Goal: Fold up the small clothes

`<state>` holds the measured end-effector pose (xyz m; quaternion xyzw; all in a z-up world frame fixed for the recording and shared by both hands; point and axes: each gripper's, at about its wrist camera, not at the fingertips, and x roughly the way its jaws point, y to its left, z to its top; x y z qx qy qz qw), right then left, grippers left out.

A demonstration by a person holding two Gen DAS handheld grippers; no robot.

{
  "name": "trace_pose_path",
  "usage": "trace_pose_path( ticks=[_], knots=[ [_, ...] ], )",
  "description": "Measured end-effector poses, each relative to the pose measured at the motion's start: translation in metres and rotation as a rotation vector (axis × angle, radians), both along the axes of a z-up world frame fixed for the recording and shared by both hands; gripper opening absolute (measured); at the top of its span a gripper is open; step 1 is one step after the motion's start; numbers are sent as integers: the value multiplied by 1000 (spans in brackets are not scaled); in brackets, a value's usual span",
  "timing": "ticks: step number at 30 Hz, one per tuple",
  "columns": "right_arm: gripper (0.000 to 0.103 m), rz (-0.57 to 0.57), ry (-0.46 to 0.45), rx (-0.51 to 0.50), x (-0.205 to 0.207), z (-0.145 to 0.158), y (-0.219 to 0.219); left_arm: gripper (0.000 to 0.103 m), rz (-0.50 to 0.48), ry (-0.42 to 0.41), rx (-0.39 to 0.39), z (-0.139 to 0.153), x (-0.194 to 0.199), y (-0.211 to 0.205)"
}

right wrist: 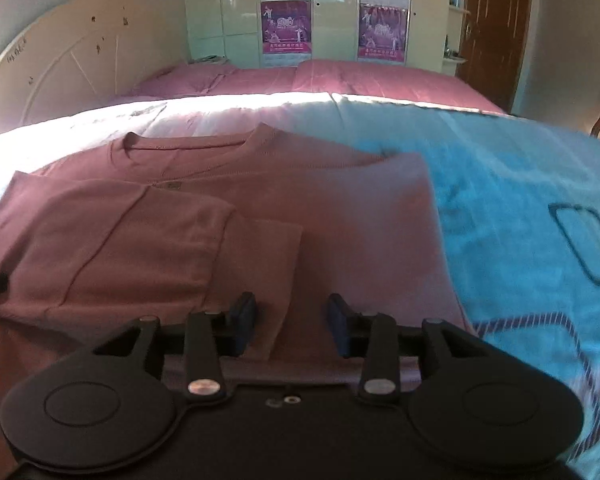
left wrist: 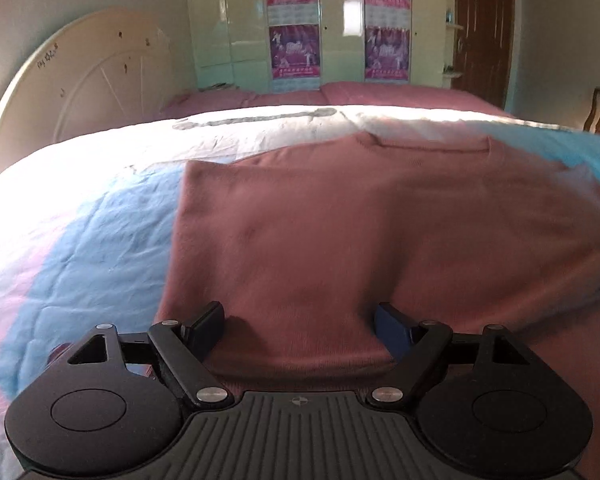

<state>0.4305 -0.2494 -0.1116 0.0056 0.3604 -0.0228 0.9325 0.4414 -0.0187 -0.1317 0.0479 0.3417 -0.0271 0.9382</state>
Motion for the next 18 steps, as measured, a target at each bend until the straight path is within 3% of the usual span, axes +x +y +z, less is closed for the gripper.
trace_pose_path(
  ticks=[7, 8, 9, 10, 18],
  knots=[
    [37, 71, 11, 25, -16, 3, -6, 81, 75, 30, 2, 3, -15, 0],
    [32, 94, 16, 42, -17, 4, -5, 81, 80, 32, 6, 3, -13, -3],
    [17, 118, 19, 54, -17, 5, -3, 82, 88, 34, 4, 2, -14, -3],
    [11, 145, 18, 64, -17, 5, -2, 82, 95, 35, 3, 2, -14, -3],
    [8, 153, 13, 114, -27, 12, -16, 84, 95, 43, 28, 5, -16, 1]
  ],
)
